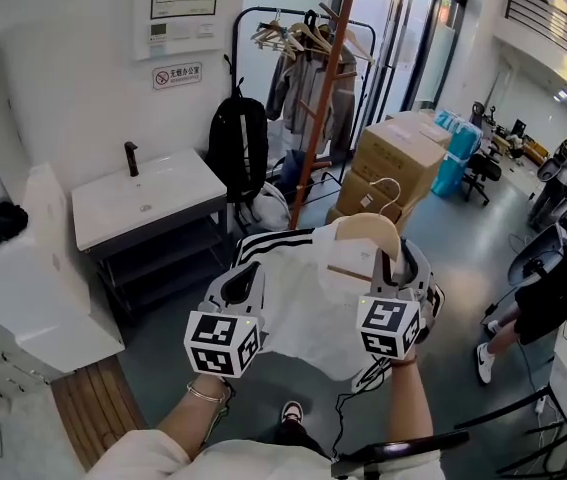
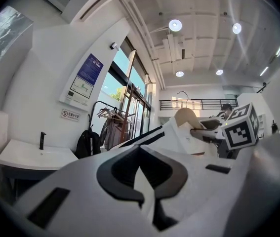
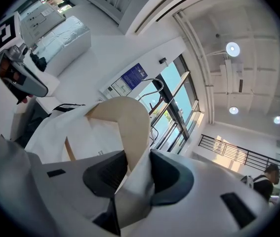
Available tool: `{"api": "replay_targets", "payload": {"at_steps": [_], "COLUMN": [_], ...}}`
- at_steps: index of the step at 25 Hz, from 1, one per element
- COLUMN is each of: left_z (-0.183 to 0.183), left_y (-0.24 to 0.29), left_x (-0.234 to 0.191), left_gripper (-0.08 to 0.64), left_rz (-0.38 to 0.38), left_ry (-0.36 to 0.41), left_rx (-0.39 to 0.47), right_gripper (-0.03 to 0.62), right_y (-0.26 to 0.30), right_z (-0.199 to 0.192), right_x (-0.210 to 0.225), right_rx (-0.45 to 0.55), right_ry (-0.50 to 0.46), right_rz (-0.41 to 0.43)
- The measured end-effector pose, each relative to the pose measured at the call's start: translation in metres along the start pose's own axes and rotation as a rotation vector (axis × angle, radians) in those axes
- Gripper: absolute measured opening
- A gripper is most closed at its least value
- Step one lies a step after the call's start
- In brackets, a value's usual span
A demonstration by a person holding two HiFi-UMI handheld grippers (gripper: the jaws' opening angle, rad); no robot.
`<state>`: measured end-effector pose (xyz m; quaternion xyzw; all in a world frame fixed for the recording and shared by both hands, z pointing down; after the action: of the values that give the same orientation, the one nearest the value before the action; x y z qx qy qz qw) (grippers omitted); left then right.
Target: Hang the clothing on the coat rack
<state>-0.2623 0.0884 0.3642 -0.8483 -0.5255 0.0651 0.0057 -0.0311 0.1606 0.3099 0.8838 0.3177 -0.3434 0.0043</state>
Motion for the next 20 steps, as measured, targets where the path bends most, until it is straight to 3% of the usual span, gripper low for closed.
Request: {"api": "replay_targets", "payload": {"at_steps": [20], "left_z": [0.004], "left_y": [0.168], "left_x": [-0.034], "left_gripper": [0.008], "left_rz": [0.098], "left_ry": [0.034], "left_rx": [0.030], "right_gripper": [0.158], "right_y": [0.177], "right_z": [-0.040], "right_x": [0.017], "right_rx": [0.104], "right_ry": [0.039], "right_rz": [0.074]}}
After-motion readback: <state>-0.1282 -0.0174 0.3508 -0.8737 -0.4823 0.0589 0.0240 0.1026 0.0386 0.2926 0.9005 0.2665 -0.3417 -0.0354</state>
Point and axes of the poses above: the fingertips, and each gripper's own axes: y forward along the fingers, x to its right, z out of its top, the point moved 3 cm from there along -y, backward along the fingers, and after that the axes turned 15 degrees about -z, right-handed, at the moved point
